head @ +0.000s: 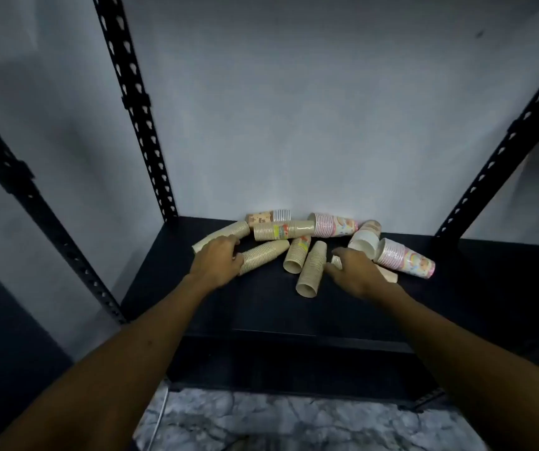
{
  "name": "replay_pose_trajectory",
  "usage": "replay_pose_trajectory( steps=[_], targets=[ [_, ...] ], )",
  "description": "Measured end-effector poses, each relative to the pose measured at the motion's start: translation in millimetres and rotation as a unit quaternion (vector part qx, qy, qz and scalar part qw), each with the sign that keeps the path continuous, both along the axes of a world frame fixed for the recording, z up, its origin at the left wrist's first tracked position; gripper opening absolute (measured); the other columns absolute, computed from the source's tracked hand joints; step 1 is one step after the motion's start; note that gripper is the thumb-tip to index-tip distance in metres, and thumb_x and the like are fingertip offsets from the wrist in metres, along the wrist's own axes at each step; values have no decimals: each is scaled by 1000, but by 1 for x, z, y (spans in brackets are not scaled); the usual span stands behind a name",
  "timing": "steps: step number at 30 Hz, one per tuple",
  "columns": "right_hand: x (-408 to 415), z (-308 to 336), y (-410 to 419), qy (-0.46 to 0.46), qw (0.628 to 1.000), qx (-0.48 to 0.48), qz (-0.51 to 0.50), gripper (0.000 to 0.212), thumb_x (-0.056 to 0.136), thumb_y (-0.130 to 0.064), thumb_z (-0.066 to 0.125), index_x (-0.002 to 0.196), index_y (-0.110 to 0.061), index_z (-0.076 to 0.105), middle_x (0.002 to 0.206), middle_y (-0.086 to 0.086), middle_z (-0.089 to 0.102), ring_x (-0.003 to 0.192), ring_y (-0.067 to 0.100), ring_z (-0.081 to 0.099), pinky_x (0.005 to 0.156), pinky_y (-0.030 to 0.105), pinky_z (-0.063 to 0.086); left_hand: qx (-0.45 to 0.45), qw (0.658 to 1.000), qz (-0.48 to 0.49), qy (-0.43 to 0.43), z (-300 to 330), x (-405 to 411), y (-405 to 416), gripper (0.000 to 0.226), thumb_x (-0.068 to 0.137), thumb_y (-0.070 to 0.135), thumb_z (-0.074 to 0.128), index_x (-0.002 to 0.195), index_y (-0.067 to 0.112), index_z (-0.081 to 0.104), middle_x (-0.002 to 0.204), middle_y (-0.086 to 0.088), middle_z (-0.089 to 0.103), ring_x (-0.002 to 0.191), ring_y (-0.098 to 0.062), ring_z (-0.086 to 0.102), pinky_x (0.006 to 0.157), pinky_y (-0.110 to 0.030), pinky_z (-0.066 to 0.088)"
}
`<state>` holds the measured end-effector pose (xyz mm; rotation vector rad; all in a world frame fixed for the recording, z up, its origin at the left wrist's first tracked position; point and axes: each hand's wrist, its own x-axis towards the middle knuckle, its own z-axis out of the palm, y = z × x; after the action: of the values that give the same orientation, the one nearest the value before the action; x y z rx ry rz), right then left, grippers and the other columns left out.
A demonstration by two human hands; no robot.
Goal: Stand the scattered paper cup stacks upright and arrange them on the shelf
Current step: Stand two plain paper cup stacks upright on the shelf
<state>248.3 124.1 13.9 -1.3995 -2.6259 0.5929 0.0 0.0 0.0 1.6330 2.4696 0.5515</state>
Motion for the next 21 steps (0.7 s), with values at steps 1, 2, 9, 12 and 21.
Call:
replay_pose_trajectory(
  steps=[1, 2, 9, 12, 21],
  targets=[
    [-3, -18, 4, 18, 1000, 0, -2, 34, 92, -37, 52, 106, -7, 61, 103, 9, 64, 97, 29, 61, 83, 44, 50, 5, 1000, 1, -3, -14, -2, 6, 41, 89, 25, 54, 126, 8, 55, 121, -10, 62, 108, -27, 59, 81, -34, 47],
    [-6, -31, 6, 22, 1000, 0, -10, 32, 92, -40, 50, 96, -10, 61, 94, 7, 64, 89, 27, 61, 78, 44, 51, 15, 1000, 2, -8, -27, -3, 12, 43, 89, 26, 54, 128, 8, 53, 124, -10, 61, 111, -26, 58, 85, -36, 48],
    [-36, -115, 17, 139, 980, -3, -141, 48, 89, -53, 51, 77, -8, 58, 75, 7, 61, 70, 23, 58, 62, 35, 44, 94, 995, -7, 19, -113, -7, 48, 60, 85, 31, 61, 137, 8, 42, 140, -10, 46, 126, -27, 46, 97, -40, 43],
    [-42, -132, 20, 155, 974, 0, -166, 50, 85, -54, 56, 78, -5, 58, 79, 7, 61, 75, 25, 59, 64, 35, 46, 94, 994, -8, 48, -136, -7, 57, 59, 83, 34, 62, 135, 9, 45, 131, -12, 54, 116, -30, 53, 92, -42, 45],
    [-36, -156, 29, 244, 947, -11, -209, 46, 77, -51, 64, 78, -6, 60, 77, 6, 61, 72, 23, 59, 54, 30, 37, 145, 989, 11, 29, -160, -1, 59, 54, 87, 29, 58, 136, 10, 44, 125, -14, 54, 113, -33, 50, 93, -44, 42]
  ],
)
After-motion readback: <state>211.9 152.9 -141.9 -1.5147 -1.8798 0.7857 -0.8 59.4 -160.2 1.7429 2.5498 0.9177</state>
